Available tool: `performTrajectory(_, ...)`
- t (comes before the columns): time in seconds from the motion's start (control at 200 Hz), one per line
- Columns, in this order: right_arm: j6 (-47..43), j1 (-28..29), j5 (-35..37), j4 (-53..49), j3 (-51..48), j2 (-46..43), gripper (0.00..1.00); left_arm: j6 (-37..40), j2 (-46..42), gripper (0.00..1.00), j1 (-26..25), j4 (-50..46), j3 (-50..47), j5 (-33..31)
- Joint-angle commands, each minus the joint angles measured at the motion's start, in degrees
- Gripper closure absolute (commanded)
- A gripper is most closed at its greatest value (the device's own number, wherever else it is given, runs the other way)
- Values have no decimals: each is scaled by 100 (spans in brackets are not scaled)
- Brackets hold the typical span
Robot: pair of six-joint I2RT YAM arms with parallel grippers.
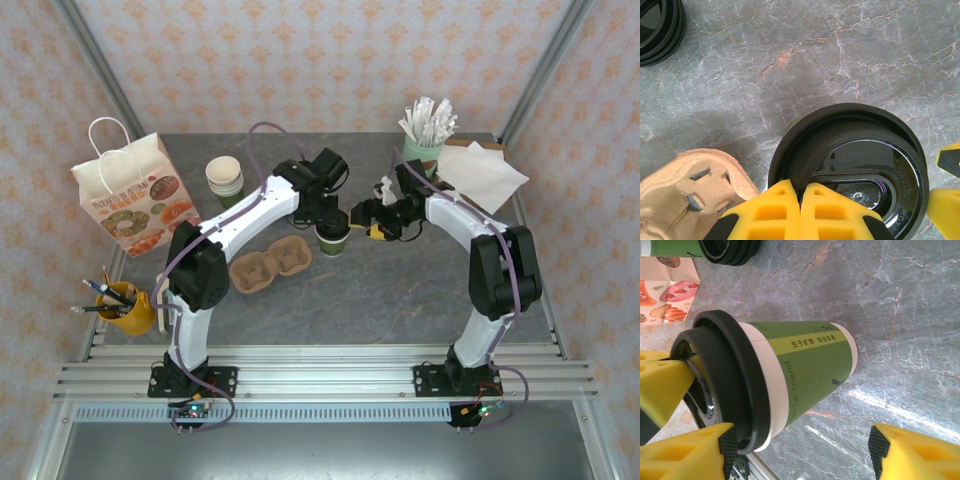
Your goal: Pack the takeout coffee
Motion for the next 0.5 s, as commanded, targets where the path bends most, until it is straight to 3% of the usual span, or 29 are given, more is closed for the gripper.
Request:
performTrajectory(0.0,-143,72,55,-193,228,137,30,78,-156,100,39,-63,-61,16)
performTrajectory(0.495,-225,141,67,-311,329,217,33,34,-262,100,31,-224,55,103)
